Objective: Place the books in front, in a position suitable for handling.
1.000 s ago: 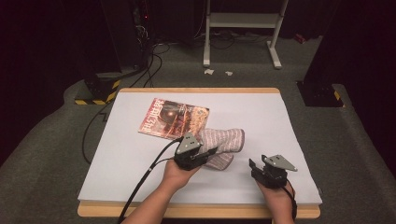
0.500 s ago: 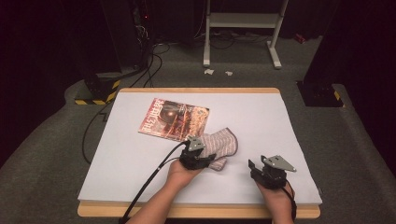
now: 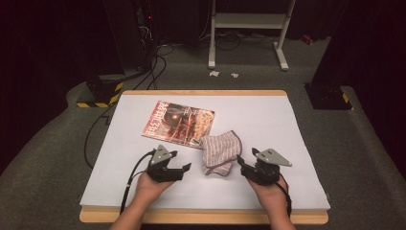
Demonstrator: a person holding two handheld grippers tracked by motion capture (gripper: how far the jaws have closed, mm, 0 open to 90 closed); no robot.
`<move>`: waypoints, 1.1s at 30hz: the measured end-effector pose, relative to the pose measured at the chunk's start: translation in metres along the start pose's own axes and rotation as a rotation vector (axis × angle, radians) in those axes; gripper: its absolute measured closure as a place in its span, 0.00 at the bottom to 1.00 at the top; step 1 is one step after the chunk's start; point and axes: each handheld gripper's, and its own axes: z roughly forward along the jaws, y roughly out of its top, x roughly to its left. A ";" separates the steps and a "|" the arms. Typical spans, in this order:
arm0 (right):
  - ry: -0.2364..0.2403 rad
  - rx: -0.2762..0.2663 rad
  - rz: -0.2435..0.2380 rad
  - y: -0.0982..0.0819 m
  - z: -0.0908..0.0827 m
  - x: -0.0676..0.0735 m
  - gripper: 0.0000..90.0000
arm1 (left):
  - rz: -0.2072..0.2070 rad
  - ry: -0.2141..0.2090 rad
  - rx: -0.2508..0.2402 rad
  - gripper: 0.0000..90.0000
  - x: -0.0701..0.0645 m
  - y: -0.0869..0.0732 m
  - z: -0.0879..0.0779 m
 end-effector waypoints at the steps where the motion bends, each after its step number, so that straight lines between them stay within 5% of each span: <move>1: 0.022 -0.001 -0.003 0.007 0.006 0.005 0.37 | -0.008 0.014 -0.001 0.29 0.006 -0.004 -0.004; 6: 0.097 0.056 -0.010 0.040 0.049 0.030 0.29 | -0.062 0.040 -0.013 0.30 0.027 -0.020 -0.016; 8: 0.106 0.084 -0.006 0.046 0.065 0.035 0.26 | -0.053 0.053 -0.006 0.30 0.029 -0.022 -0.017; 9: 0.103 0.134 0.000 0.048 0.085 0.036 0.25 | -0.058 0.049 -0.012 0.30 0.031 -0.023 -0.019; 11: 0.092 0.153 -0.003 0.047 0.090 0.037 0.24 | -0.069 0.042 -0.022 0.30 0.033 -0.024 -0.020; 13: 0.034 0.283 -0.005 0.035 0.110 0.034 0.19 | -0.071 0.051 -0.021 0.30 0.036 -0.025 -0.022; 17: 0.019 0.354 0.021 0.015 0.115 0.025 0.17 | -0.082 0.055 -0.019 0.30 0.039 -0.025 -0.022; 21: 0.072 0.369 0.077 -0.007 0.103 0.017 0.16 | -0.088 0.058 -0.013 0.30 0.040 -0.026 -0.021; 27: 0.068 0.396 0.030 -0.011 0.102 0.037 0.18 | -0.103 0.060 -0.022 0.30 0.041 -0.026 -0.022; 31: 0.061 0.400 0.005 -0.008 0.109 0.041 0.32 | -0.109 0.062 -0.025 0.31 0.043 -0.026 -0.023; 33: 0.095 0.396 -0.011 -0.007 0.108 0.043 0.52 | -0.117 0.060 -0.025 0.33 0.045 -0.027 -0.023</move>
